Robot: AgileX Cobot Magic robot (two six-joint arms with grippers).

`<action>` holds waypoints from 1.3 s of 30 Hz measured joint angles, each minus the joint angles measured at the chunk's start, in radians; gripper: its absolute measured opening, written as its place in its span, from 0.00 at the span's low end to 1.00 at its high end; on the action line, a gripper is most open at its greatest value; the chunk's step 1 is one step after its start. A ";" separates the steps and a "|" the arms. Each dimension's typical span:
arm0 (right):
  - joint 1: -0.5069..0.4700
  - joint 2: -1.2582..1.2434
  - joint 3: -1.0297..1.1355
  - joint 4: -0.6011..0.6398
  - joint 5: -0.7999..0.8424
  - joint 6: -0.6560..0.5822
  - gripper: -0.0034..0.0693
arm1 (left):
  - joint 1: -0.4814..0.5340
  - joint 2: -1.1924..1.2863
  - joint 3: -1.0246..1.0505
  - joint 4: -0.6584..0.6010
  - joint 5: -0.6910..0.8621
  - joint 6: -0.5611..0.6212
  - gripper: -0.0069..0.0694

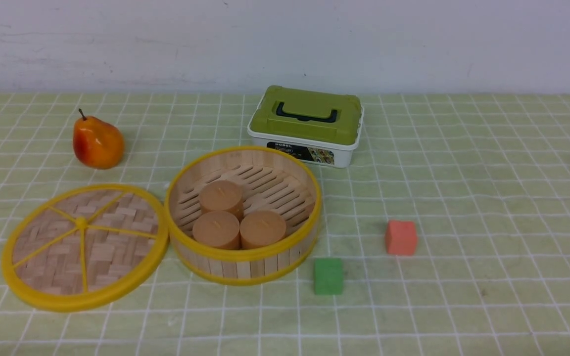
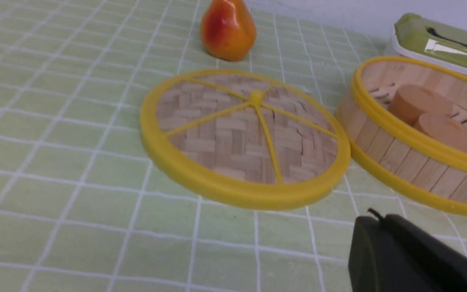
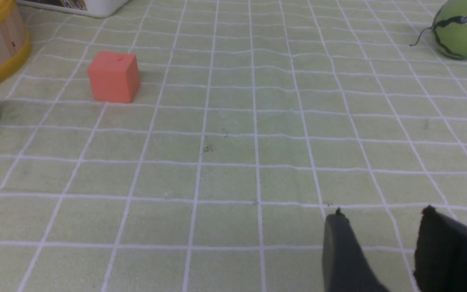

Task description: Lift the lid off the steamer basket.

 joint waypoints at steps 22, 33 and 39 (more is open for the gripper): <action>0.000 0.000 0.000 0.000 0.000 0.000 0.38 | 0.000 0.000 0.014 -0.073 0.101 0.065 0.07; 0.000 0.000 0.000 0.000 0.000 0.000 0.38 | 0.000 0.000 0.014 -0.049 0.108 0.072 0.07; 0.000 0.000 0.000 0.000 0.000 0.000 0.38 | 0.000 0.000 0.014 -0.042 0.108 0.072 0.07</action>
